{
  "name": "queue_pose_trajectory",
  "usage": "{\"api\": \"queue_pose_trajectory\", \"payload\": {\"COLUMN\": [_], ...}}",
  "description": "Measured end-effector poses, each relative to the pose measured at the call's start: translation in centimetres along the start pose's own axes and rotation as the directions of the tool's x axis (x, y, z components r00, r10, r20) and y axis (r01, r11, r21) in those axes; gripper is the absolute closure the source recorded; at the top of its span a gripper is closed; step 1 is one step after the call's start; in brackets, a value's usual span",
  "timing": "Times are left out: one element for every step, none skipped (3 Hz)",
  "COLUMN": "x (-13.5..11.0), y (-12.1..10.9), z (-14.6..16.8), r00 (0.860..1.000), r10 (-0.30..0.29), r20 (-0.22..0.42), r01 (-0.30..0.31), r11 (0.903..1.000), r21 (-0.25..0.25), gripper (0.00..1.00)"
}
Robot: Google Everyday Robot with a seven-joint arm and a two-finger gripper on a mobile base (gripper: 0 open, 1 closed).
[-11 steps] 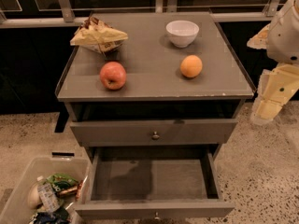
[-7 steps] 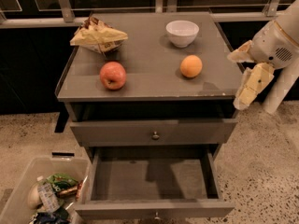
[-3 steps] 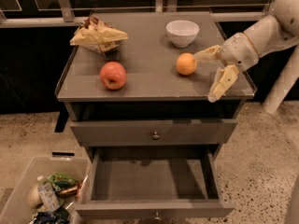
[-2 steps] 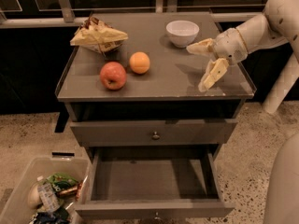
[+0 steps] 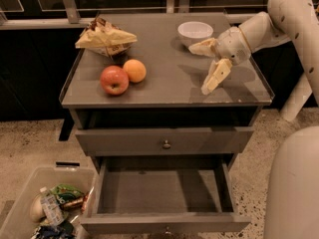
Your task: Place orange into middle drawer
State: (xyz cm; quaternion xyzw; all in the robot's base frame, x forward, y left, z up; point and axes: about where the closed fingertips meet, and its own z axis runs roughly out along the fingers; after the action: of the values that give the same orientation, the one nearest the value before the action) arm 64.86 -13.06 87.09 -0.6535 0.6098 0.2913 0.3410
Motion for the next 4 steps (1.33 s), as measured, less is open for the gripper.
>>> {"api": "queue_pose_trajectory", "payload": {"x": [-1.6,-3.2,-4.6,-6.2], "y": [-2.4,-4.2,-5.3,-5.8], "z": [2.7,5.7,8.9,11.8], "r00": [0.999,0.995,0.990,0.985], "r10": [-0.054,-0.101,-0.131,-0.154], "r20": [0.001,0.013,0.043,0.081], "r01": [0.054,0.101,0.133,0.161], "r11": [0.9985,0.9943,0.9892,0.9831], "r21": [-0.011,-0.034,-0.060,-0.086], "gripper": [0.00,0.00,0.00,0.00]}}
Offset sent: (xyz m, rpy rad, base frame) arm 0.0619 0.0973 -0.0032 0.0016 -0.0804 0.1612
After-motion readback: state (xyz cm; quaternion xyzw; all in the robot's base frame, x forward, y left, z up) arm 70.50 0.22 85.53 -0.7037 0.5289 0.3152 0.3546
